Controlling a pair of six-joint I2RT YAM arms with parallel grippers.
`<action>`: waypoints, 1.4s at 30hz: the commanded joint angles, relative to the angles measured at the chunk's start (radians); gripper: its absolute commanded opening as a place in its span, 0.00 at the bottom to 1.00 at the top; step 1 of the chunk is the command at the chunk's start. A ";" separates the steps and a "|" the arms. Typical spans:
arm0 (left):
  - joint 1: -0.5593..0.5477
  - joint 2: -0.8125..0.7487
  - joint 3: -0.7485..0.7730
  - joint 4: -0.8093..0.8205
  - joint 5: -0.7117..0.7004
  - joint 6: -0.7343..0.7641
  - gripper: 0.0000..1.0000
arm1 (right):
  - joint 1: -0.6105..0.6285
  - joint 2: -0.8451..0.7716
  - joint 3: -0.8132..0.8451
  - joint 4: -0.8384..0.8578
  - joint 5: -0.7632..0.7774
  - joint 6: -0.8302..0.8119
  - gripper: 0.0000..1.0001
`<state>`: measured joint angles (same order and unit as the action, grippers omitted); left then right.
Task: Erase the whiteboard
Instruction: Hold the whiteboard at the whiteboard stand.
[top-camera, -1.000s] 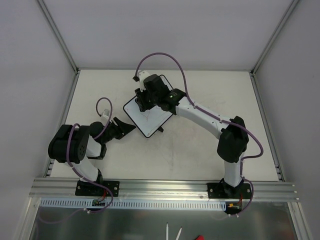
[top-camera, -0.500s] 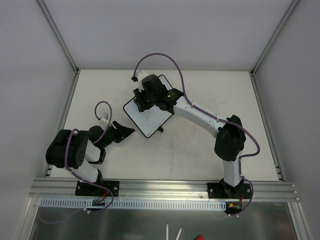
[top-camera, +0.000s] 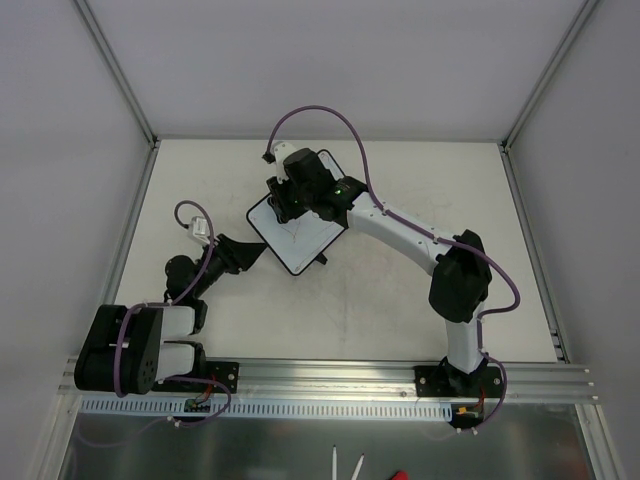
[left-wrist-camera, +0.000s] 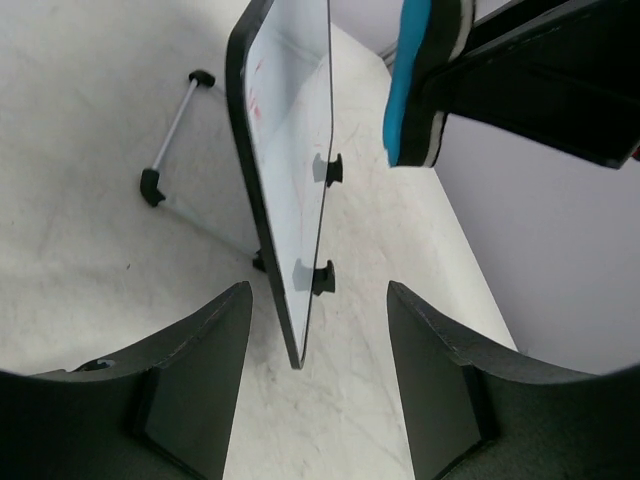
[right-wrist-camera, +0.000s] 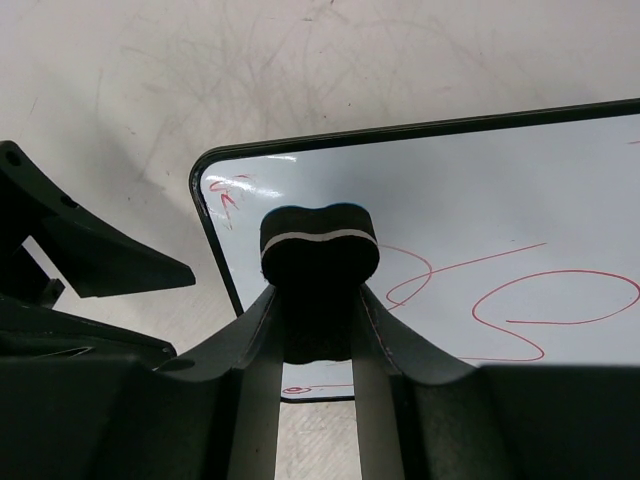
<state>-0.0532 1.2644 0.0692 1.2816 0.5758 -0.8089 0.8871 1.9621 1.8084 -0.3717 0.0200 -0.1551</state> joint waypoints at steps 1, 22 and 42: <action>-0.008 -0.023 0.053 0.088 0.030 0.054 0.56 | 0.001 -0.006 0.043 0.014 -0.009 -0.004 0.01; -0.010 0.041 0.119 -0.047 -0.033 0.063 0.54 | 0.001 -0.008 0.060 0.013 -0.009 0.002 0.02; -0.027 0.290 0.067 0.397 -0.007 -0.023 0.50 | 0.001 0.015 0.072 0.020 -0.009 0.003 0.02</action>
<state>-0.0731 1.5921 0.1585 1.3029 0.5694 -0.8558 0.8871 1.9717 1.8297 -0.3714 0.0174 -0.1539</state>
